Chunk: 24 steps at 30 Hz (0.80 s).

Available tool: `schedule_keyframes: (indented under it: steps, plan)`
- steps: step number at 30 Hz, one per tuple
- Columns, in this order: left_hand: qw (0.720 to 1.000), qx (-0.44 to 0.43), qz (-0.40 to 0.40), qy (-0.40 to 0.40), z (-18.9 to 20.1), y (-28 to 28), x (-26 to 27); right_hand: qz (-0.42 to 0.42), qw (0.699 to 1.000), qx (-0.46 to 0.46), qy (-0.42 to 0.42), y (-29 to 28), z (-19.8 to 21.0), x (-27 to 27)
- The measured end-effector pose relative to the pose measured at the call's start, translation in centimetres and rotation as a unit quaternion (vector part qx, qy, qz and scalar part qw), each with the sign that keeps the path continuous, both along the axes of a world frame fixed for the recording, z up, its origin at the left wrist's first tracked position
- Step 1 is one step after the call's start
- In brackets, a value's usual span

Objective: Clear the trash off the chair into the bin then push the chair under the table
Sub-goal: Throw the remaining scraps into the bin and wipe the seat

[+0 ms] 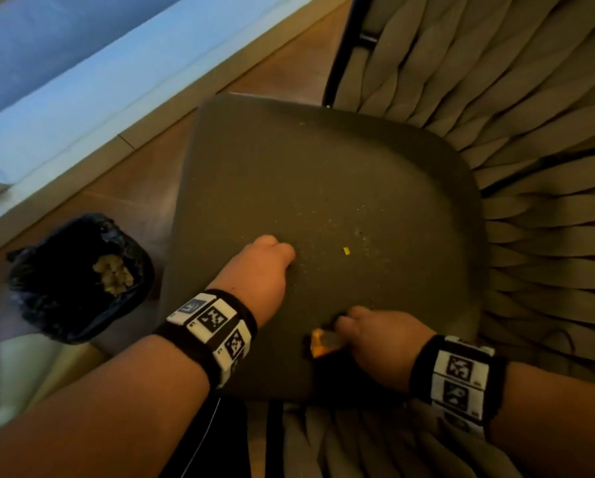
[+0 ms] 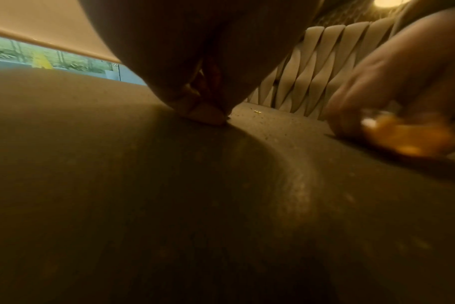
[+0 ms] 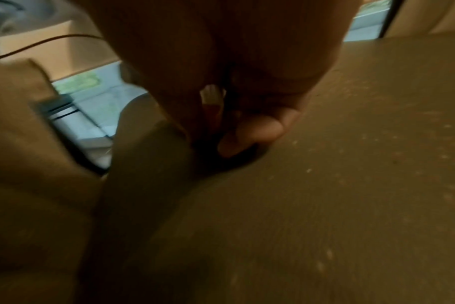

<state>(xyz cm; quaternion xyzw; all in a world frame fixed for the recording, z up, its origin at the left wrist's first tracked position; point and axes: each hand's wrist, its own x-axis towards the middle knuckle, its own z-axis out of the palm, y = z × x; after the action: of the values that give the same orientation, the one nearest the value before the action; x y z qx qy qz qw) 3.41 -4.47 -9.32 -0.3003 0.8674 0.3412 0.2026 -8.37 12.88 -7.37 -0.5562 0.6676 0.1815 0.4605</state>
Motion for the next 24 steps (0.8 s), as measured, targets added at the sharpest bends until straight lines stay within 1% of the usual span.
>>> schedule_keyframes:
  steps: [2,4,6,7,8,10,12,13,14,15,18,19,22,24]
  plan:
    - [1.0,0.011,0.014,0.022,0.3,-0.2,0.3,-0.086,0.995,-0.048,0.005,-1.3,0.6,-1.3]
    - [0.997,-0.003,0.039,0.062,0.9,-0.6,0.9,-0.182,0.978,-0.105,0.02,-3.0,0.9,-2.7]
    - [0.988,-0.037,0.096,0.113,1.3,-1.2,1.9,-0.235,0.963,-0.129,0.039,-4.6,0.9,-3.8]
    - [0.981,-0.045,0.146,0.124,1.6,-1.5,2.4,-0.249,0.96,-0.122,0.046,-5.3,0.7,-3.9]
    - [0.97,-0.048,0.201,0.13,1.8,-2.1,3.0,-0.262,0.957,-0.111,0.055,-5.9,0.4,-3.8]
    - [0.937,-0.067,0.313,0.14,1.8,-3.3,4.4,-0.301,0.947,-0.091,0.069,-6.4,-0.1,-3.3]
    - [0.894,-0.096,0.412,0.147,1.6,-4.7,6.0,-0.358,0.925,-0.094,0.083,-6.3,-0.4,-2.9]
    - [0.87,-0.098,0.461,0.145,0.9,-5.6,7.1,-0.38,0.915,-0.103,0.09,-6.3,-0.5,-2.9]
    - [0.848,-0.093,0.504,0.138,0.1,-6.4,8.1,-0.395,0.908,-0.104,0.098,-6.2,-0.4,-3.0]
    - [0.828,-0.086,0.539,0.128,-1.1,-7.5,9.5,-0.396,0.907,-0.098,0.104,-6.3,-0.3,-3.0]
    - [0.788,-0.068,0.605,0.092,-4.2,-9.9,12.7,-0.376,0.917,-0.058,0.118,-7.3,-0.4,-3.0]
    - [0.779,-0.069,0.618,0.076,-4.9,-10.3,13.6,-0.372,0.92,-0.046,0.117,-7.7,-0.5,-2.9]
    - [0.771,-0.098,0.629,0.015,-6.7,-11.5,15.8,-0.362,0.926,-0.008,0.105,-8.3,-0.2,-2.8]
    - [0.752,-0.109,0.65,-0.008,-7.4,-12.7,17.3,-0.352,0.93,-0.008,0.104,-8.4,0.0,-2.8]
